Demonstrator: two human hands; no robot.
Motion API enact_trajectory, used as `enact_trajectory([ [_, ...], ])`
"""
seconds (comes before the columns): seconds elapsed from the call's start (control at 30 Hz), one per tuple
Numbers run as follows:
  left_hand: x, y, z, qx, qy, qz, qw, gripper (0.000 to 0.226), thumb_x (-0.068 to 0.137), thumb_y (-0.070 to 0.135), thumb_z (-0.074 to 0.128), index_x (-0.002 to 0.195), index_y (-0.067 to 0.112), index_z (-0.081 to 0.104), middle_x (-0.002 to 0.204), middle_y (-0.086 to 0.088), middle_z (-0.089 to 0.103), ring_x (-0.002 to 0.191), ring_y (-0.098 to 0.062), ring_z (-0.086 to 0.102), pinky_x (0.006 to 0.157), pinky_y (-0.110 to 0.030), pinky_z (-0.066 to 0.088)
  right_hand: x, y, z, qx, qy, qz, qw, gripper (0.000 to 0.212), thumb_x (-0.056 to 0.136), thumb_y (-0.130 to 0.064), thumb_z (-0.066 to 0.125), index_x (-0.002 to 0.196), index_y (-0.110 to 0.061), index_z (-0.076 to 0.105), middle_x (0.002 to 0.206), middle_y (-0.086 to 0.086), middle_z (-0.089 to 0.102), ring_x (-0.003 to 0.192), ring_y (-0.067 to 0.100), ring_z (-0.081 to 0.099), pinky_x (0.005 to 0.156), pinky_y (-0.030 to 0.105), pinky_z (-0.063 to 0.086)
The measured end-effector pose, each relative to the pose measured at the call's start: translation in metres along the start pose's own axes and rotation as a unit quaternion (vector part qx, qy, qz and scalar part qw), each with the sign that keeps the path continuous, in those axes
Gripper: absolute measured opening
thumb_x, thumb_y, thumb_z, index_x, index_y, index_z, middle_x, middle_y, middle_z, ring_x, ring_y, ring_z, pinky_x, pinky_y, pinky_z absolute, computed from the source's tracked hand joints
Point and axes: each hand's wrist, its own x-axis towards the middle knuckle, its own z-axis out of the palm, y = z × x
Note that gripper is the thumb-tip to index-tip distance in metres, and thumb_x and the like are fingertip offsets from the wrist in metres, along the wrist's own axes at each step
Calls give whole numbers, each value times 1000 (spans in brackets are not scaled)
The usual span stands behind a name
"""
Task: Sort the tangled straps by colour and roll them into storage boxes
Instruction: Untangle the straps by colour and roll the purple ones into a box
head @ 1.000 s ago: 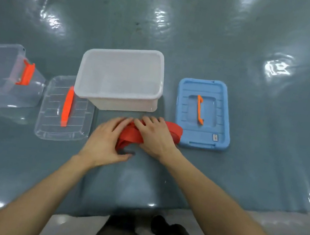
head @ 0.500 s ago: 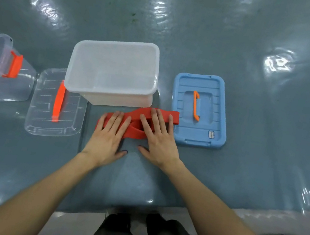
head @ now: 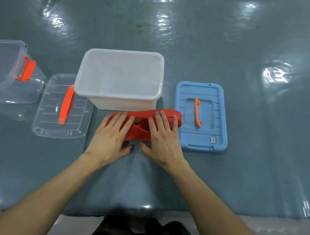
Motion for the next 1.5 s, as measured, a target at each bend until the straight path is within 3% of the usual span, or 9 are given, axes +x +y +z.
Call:
enact_trajectory([
  [0.13,-4,1,-12,-7,10,4,1000,89,87,51,73,160,6,48,164,-21,48,152,-37,46,128,-52,32,-2,-7,-15,-15,6,-2,1000,66,92,-51,57,143,-9,55,162,17,46,156,34,35,128,64,15],
  [0.3,-15,-8,-27,-9,35,-1,999,54,87,36,63,133,7,67,139,-16,67,129,-38,63,113,-48,45,-11,-16,-26,6,38,-4,999,31,94,-37,56,112,-14,65,121,8,65,119,31,59,109,46,42],
  [0.5,-67,-48,-26,-10,5,-51,999,36,87,31,69,116,10,72,116,-10,73,109,-36,68,99,-47,52,-7,-68,-27,-17,-45,18,999,26,97,-30,54,117,-15,64,119,10,63,113,34,59,94,46,47],
  [0.67,-121,-115,-24,-9,-2,-108,994,42,79,26,83,117,9,76,109,-13,76,102,-38,73,93,-46,59,15,-138,-42,-7,9,6,1000,16,93,-26,61,103,-14,67,108,11,66,104,36,62,90,48,49],
  [0.93,-224,-289,-10,12,4,-113,994,39,83,28,76,118,11,75,110,-13,74,101,-37,70,94,-47,55,77,-364,-7,-28,-26,-118,992,27,97,-17,55,120,-10,66,119,15,67,113,39,64,93,47,48],
  [1.03,-267,-354,-2,32,-38,-123,991,31,94,27,63,121,14,71,117,-12,70,109,-36,67,98,-47,50,86,-430,1,-20,-34,-107,994,20,93,-15,61,109,-7,68,109,18,68,103,41,67,89,49,50],
  [1.2,-324,-463,5,47,-25,-157,986,28,97,30,60,119,16,68,116,-7,69,109,-32,65,97,-45,48,106,-527,2,-27,-47,-100,994,20,84,-20,75,97,-5,70,95,18,70,90,41,69,81,48,54],
  [1.33,-349,-517,7,34,24,-180,983,37,97,37,60,122,12,71,115,-9,71,109,-34,67,99,-47,48,132,-575,16,-52,-38,-119,991,28,94,-28,62,115,-10,67,113,14,69,110,38,65,98,47,48],
  [1.5,-398,-578,4,20,81,-237,968,59,93,44,72,135,3,69,138,-23,67,125,-42,64,111,-55,48,180,-666,36,-54,-23,-189,980,45,102,-36,53,139,-11,57,133,12,63,130,35,55,111,49,41],
])
